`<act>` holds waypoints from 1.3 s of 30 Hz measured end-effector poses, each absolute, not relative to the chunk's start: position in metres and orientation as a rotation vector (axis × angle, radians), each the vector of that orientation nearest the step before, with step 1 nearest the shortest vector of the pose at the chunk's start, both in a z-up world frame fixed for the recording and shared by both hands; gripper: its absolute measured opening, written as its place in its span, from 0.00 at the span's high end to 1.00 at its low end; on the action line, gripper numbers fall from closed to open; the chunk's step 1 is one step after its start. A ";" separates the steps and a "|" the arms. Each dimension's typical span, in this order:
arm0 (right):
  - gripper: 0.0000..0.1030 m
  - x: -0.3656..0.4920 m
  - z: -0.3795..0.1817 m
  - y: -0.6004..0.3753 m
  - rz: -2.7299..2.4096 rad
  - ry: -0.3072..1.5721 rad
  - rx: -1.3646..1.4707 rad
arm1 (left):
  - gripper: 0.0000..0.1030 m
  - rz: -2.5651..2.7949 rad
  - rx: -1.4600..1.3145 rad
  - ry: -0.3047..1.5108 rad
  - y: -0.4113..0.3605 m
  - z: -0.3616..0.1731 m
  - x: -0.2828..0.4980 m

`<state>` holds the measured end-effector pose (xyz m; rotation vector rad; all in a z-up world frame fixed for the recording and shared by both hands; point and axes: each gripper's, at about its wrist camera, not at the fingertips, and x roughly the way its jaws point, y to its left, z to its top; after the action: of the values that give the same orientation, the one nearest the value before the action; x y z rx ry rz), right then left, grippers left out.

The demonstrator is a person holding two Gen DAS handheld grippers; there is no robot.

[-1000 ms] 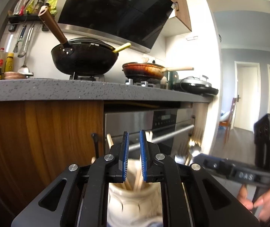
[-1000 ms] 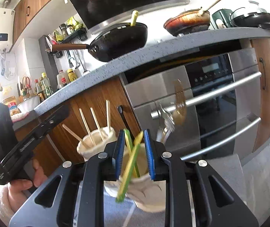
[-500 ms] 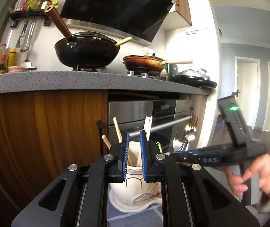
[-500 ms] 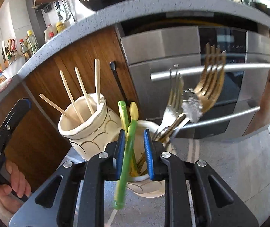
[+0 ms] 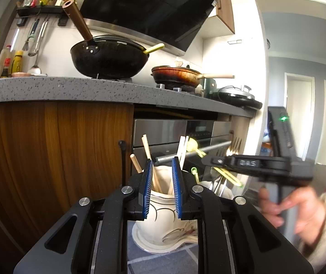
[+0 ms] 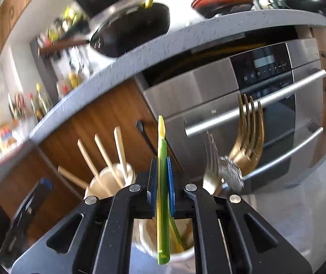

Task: Organize utensils
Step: 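Open the left tool to drop the chopstick into the holder, then lower the yellow utensil into the holder and open the right tool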

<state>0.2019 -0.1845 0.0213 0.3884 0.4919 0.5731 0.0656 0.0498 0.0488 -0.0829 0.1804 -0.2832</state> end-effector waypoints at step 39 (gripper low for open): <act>0.92 0.182 0.011 -0.168 0.477 0.650 0.061 | 0.75 -0.331 -0.122 0.206 0.044 0.045 0.062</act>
<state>0.1822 -0.1681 0.0110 0.0610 0.6501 0.4772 0.0624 0.0437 0.0454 -0.1220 0.2060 -0.3313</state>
